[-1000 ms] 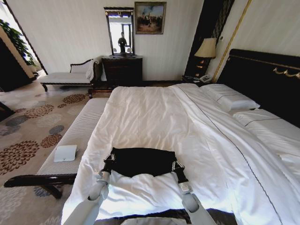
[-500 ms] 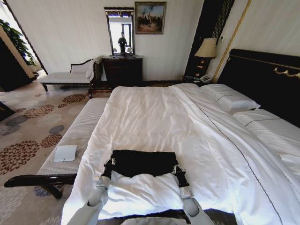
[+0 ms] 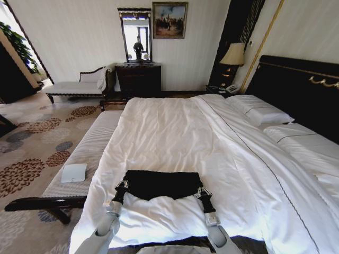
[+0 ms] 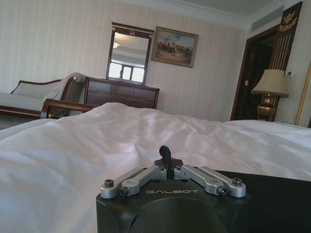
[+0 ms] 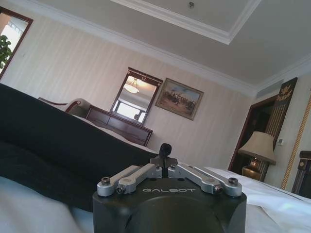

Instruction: Fold the clothes on the bed.

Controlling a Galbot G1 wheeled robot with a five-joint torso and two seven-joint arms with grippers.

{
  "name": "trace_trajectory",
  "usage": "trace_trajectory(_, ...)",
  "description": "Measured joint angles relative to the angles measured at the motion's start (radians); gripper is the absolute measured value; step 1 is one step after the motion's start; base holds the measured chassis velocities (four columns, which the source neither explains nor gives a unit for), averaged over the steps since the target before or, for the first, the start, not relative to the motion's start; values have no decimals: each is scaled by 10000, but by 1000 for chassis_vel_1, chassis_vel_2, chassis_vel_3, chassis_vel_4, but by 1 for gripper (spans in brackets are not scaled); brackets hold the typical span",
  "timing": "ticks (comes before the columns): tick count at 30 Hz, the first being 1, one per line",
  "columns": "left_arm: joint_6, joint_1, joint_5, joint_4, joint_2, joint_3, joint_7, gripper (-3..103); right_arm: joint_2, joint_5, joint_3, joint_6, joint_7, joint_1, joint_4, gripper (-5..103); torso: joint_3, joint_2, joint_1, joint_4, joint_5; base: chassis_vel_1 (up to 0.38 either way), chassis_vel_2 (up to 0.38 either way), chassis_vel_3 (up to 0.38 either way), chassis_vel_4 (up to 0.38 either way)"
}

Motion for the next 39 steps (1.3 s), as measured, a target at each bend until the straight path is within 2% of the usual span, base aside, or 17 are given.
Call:
trace_trajectory(4, 13, 142, 213, -106, 70, 2, 19, 1, -38, -6, 18, -5, 25, -29, 49, -3, 0, 0, 0, 1, 1, 0, 0, 0, 0)
trace_trajectory(8, 114, 463, 245, -405, 147, -154, 10, -1, -120, -36, 23, -9, 45, -74, 192, 12, 0, -1, 0, -1, -3, 0, 0, 0, 0)
trace_trajectory(10, 117, 620, 247, -565, 166, -275, 9, 3, -132, -40, 30, -10, 73, -102, 243, 12, 0, 0, 0, -1, 1, 0, 0, 0, 0)
trace_trajectory(15, 92, 1660, -23, -1478, 417, -1288, 415, 24, -443, 20, 139, -11, 516, -616, 822, 38, 0, 0, -1, 2, 1, 0, 0, 0, 0)
trace_trajectory(16, 92, 1660, -23, -1478, 417, -1288, 415, 24, -443, 20, 139, -11, 516, -616, 822, 38, 0, 0, -1, 2, 1, 0, 0, 0, 0)
trace_trajectory(18, 42, 2004, -111, -1777, 599, -1783, 640, 35, -651, 328, 326, -11, 562, -958, 1140, 44, 0, 0, -2, 2, 1, 0, 0, 0, 0)
trace_trajectory(20, 160, 2051, -250, -2023, 782, -2071, 674, 46, -830, 889, 750, -12, -260, -1141, 1429, 54, -1, 1, -2, 2, 2, 0, 0, 0, 0)
trace_trajectory(21, 160, 2051, -250, -2023, 782, -2071, 674, 46, -830, 889, 750, -12, -260, -1141, 1429, 54, -1, 1, -2, 2, 2, 0, 0, 0, 0)
trace_trajectory(22, 312, 1911, -229, -2114, 883, -2093, 665, 51, -842, 1086, 1176, -18, -1093, -1120, 1541, 60, -1, 0, -2, 2, 0, 0, 0, 0, 0)
trace_trajectory(23, 465, 1684, -112, -2155, 980, -2007, 602, 51, -818, 1131, 1502, -22, -1713, -1018, 1577, 65, -1, 1, -2, 1, -1, 0, 0, 0, 0)
trace_trajectory(25, 858, 1042, 200, -2192, 1195, -1574, 420, 62, -1007, 1164, 1827, -144, -2539, -606, 1638, 71, 0, 0, -2, 1, 3, 0, 0, 0, 0)
trace_trajectory(26, 858, 1042, 200, -2192, 1195, -1574, 420, 62, -1007, 1164, 1827, -144, -2539, -606, 1638, 71, 0, 0, -2, 1, 3, 0, 0, 0, 0)
trace_trajectory(29, 1565, -115, 396, -2181, 1621, -644, 148, 73, -1477, 1137, 1903, -650, -3271, 36, 1776, 87, 2, -1, 1, 0, 6, 0, 0, 0, 0)
trace_trajectory(30, 1764, -497, 432, -2121, 1786, -326, 106, 78, -1760, 991, 1849, -738, -3455, 341, 1772, 87, 1, -1, 2, -3, 5, 0, 0, 0, 0)
trace_trajectory(31, 1764, -497, 432, -2121, 1786, -326, 106, 78, -1760, 991, 1849, -738, -3455, 341, 1772, 87, 1, -1, 2, -3, 5, 0, 0, 0, 0)
trace_trajectory(34, 2091, -1578, 538, -1553, 2316, 688, 87, 95, -2634, 361, 1397, -1009, -3962, 1367, 1549, 99, 3, -2, 1, 3, 4, 0, 0, 0, 0)
trace_trajectory(39, 2083, -2782, 590, -788, 2714, 2090, 265, 100, -3108, -259, 843, -1043, -4517, 2435, 989, 100, 3, -2, 2, -1, 2, 0, 0, 0, 0)
